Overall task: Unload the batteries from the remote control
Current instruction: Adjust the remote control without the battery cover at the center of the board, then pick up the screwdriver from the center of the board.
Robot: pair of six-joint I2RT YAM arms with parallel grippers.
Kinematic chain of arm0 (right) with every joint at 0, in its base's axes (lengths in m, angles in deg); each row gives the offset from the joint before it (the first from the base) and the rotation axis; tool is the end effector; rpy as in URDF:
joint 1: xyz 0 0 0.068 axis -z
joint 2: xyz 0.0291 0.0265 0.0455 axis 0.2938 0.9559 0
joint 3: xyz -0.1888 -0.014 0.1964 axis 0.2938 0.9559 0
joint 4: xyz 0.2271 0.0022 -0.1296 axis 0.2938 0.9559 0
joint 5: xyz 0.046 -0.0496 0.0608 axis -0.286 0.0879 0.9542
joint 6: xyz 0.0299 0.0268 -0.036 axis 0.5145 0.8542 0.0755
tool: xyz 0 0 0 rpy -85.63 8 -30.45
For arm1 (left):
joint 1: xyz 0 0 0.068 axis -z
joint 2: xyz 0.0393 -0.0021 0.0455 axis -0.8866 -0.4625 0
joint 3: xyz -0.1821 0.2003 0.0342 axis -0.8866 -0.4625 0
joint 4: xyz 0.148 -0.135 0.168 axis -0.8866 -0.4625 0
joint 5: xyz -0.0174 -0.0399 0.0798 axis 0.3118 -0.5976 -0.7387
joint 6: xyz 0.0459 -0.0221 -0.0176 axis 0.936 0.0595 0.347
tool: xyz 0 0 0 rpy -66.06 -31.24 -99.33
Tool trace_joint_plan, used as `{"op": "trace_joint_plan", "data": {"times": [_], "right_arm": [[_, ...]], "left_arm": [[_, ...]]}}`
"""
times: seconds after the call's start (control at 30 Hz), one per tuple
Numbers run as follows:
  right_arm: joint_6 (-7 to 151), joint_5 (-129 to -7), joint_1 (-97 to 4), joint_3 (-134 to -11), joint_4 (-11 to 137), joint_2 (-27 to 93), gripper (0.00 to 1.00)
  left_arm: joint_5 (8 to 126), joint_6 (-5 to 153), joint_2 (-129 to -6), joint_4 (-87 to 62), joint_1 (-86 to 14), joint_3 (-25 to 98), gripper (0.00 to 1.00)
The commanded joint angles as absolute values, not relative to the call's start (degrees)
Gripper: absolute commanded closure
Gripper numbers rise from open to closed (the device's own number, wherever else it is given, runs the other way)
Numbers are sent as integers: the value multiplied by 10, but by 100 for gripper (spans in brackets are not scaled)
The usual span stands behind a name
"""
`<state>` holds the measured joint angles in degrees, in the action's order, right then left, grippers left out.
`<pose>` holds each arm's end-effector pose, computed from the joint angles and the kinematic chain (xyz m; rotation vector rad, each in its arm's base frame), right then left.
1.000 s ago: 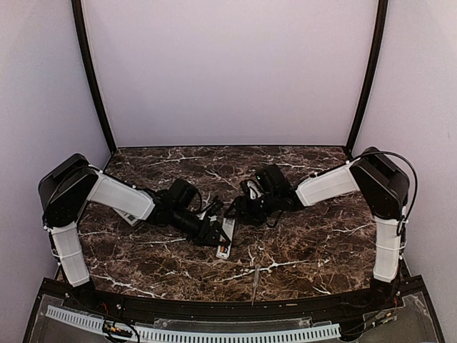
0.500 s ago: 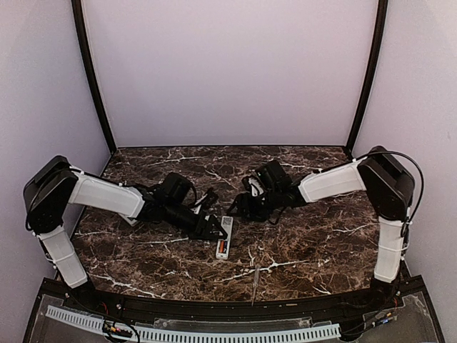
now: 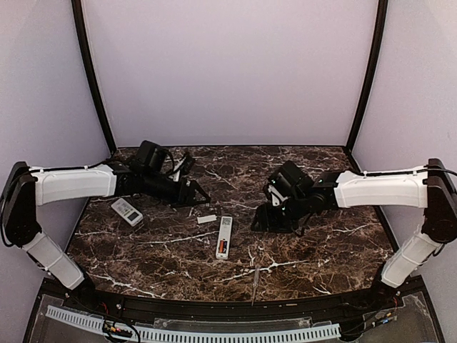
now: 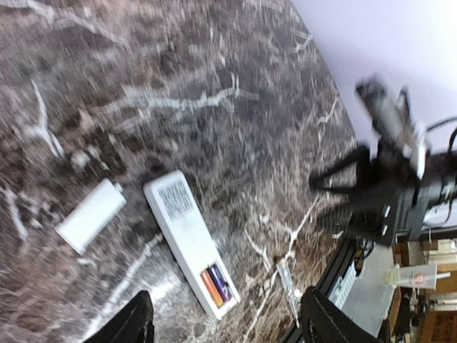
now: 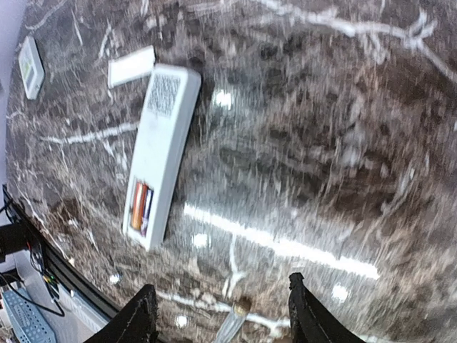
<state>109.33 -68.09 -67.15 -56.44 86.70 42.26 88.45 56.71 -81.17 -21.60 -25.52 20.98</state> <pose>0.2056 0.2526 0.2151 -0.1929 2.7153 0.7450 0.2565 -0.2147 0.2311 0.4698 2.3882 -1.1523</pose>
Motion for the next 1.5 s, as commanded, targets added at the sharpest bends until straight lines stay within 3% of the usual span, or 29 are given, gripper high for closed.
{"op": "trace_joint_plan", "data": {"times": [0.0,0.13,0.3,1.2,1.47], "right_arm": [[1199,-741,-744,-567,984,410,42],[1266,-777,-797,-612,1069,459,51],[1315,-776,-831,-659,1111,512,55],[1320,-735,-844,-742,1153,635,67],[1319,-730,-837,-745,1162,655,77]], "left_arm": [[887,629,-749,-311,-327,288,29],[901,666,-725,-339,-388,326,27],[880,692,-684,-314,-420,289,25],[896,681,-626,-298,-421,258,24],[895,680,-627,-297,-421,256,23]]}}
